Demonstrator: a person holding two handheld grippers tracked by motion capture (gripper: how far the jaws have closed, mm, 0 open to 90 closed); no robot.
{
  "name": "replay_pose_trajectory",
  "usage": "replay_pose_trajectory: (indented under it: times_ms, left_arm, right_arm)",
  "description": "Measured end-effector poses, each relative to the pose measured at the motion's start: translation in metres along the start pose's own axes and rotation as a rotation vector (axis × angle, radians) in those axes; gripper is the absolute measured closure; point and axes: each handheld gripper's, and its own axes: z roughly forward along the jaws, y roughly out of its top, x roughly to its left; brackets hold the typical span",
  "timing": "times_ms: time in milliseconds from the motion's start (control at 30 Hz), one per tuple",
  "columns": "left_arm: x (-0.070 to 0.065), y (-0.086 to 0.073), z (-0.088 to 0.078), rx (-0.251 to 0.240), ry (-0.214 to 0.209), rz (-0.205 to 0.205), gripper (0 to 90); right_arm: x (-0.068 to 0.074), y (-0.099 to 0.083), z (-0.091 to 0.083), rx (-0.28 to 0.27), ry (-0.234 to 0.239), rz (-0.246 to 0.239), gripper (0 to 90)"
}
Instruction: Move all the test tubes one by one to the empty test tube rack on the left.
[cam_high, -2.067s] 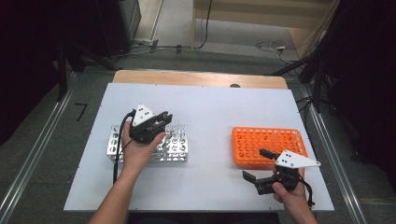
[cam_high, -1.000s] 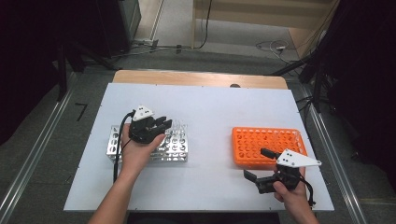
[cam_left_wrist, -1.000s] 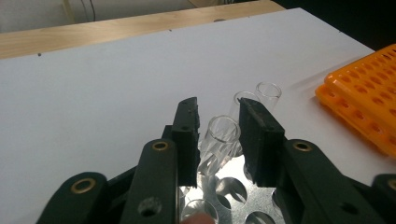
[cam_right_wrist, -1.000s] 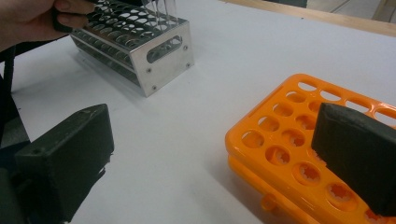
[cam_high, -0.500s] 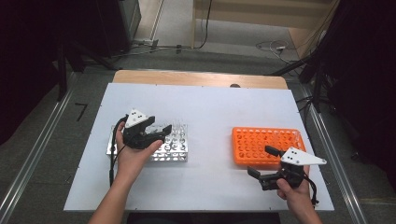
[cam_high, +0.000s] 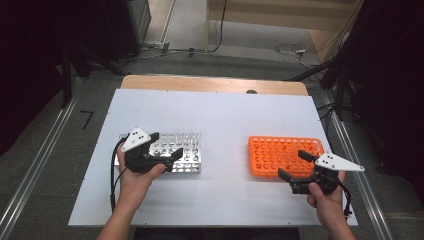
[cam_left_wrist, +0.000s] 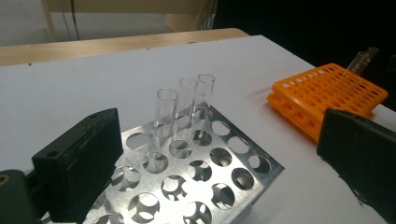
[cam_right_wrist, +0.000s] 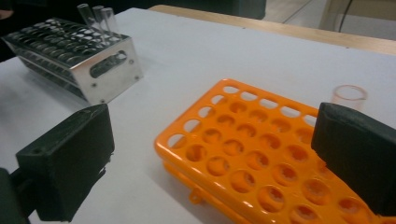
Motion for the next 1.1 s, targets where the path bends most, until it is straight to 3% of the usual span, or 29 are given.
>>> replay_pose_trajectory:
  times_ms: [133,667,900,1000,1100]
  left_arm:
    - [-0.003,-0.004,-0.007,-0.019,-0.025,0.009,0.0]
    - [-0.012,-0.017,-0.019,-0.006,-0.024,0.033,0.0]
    - [-0.013,-0.018,-0.020,-0.008,-0.023,0.030,0.0]
    - [-0.013,-0.017,-0.020,-0.010,-0.022,0.026,0.0]
    - [-0.012,-0.017,-0.021,-0.011,-0.017,0.022,0.0]
  right_arm:
    - [-0.011,-0.001,-0.003,-0.002,-0.028,0.019,0.0]
    - [-0.048,-0.005,-0.006,-0.006,-0.160,0.095,4.3]
    - [-0.062,-0.008,-0.002,-0.009,-0.252,0.155,15.6]
    - [-0.066,-0.009,-0.003,-0.014,-0.269,0.176,17.7]
    - [-0.068,-0.010,-0.008,-0.027,-0.258,0.176,19.4]
